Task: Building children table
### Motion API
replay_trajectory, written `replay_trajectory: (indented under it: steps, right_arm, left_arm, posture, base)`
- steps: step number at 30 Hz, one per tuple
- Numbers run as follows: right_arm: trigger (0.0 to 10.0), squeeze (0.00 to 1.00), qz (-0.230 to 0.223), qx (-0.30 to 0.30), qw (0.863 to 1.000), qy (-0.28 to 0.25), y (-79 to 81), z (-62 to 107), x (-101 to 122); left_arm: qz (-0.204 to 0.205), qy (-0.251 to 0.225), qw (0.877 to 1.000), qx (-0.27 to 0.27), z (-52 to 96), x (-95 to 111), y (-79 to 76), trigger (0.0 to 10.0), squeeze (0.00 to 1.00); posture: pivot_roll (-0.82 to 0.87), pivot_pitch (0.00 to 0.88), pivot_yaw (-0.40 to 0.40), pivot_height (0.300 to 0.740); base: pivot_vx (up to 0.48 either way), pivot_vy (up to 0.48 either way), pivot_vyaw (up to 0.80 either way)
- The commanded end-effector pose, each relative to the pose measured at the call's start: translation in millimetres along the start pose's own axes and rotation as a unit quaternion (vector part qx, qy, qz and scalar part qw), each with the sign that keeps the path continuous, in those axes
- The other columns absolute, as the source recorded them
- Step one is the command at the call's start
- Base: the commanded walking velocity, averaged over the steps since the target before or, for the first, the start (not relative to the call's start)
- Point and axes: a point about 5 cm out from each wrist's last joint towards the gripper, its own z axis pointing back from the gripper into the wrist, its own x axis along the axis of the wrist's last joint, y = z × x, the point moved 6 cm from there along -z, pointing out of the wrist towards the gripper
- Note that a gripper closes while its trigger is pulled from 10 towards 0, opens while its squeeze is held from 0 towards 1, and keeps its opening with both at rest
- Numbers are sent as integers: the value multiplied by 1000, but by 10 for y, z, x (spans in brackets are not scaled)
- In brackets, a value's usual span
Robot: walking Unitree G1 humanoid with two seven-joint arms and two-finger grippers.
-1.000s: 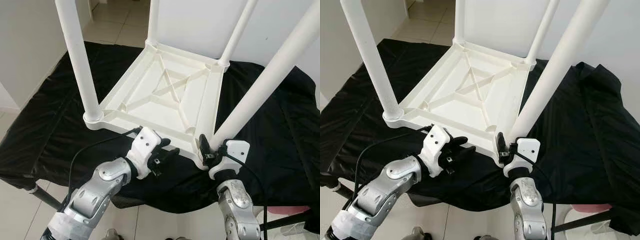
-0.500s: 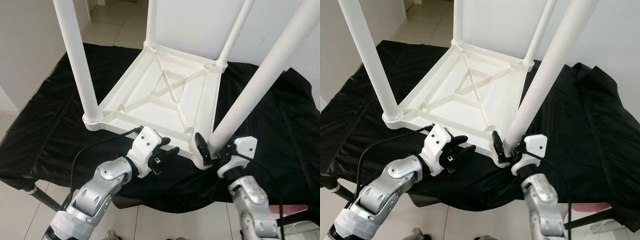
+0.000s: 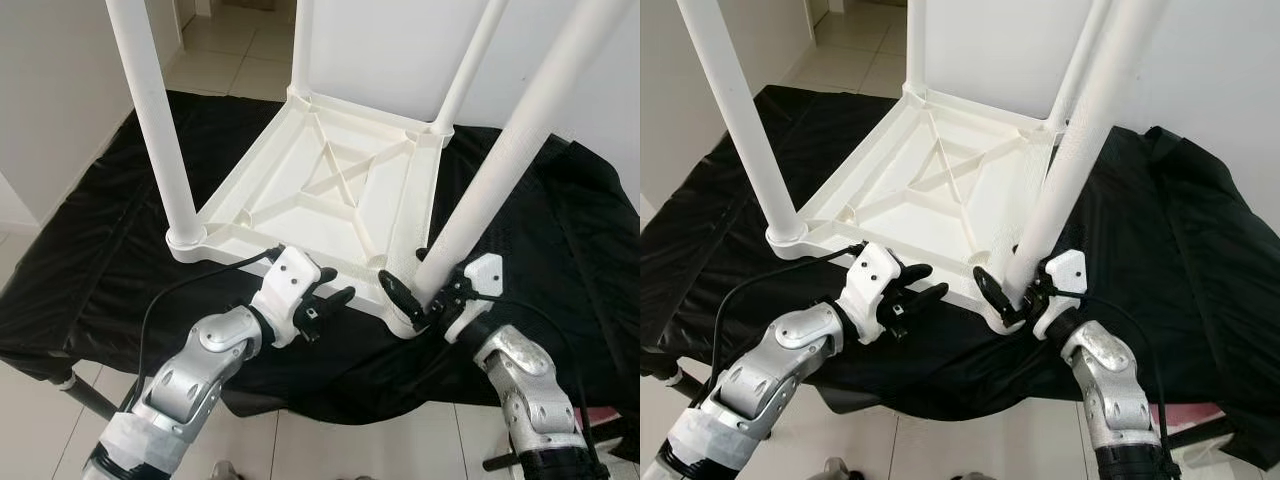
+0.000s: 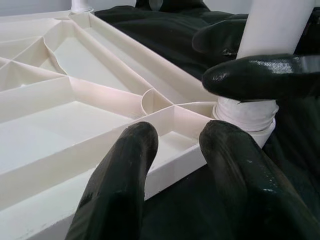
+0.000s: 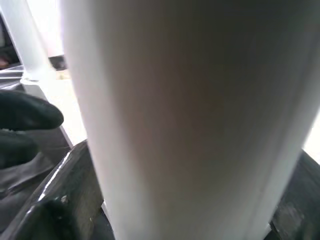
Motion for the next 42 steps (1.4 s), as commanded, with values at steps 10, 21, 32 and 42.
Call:
replay_trajectory:
  steps: [10, 21, 32, 42]
  right_arm:
    - [0, 0, 1, 44, 999, 15, 45, 0, -100]
    - [0, 0, 0, 36, 999, 19, 1, 54, -142]
    - [10000, 0, -8, -20, 1000, 13, -77, 60, -123]
    - [10000, 0, -15, -130, 991, -11, -61, 55, -56]
  left_arm:
    - [-12, 4, 999, -34, -6, -6, -40, 10000, 0]
    - [-7, 1, 999, -34, -17, -13, -69, 10000, 0]
    - [-8, -4, 999, -31, -69, 6, -50, 10000, 0]
    - [-14, -5, 1000, -12, -60, -21, 22, 10000, 0]
  posture:
    - [-1, 53, -62, 740]
    - [-18, 53, -67, 740]
    - [-16, 53, -81, 740]
    - [2, 41, -113, 740]
  base:
    - [0, 0, 0]
    - [0, 0, 0]
    - [0, 0, 0]
    - [0, 0, 0]
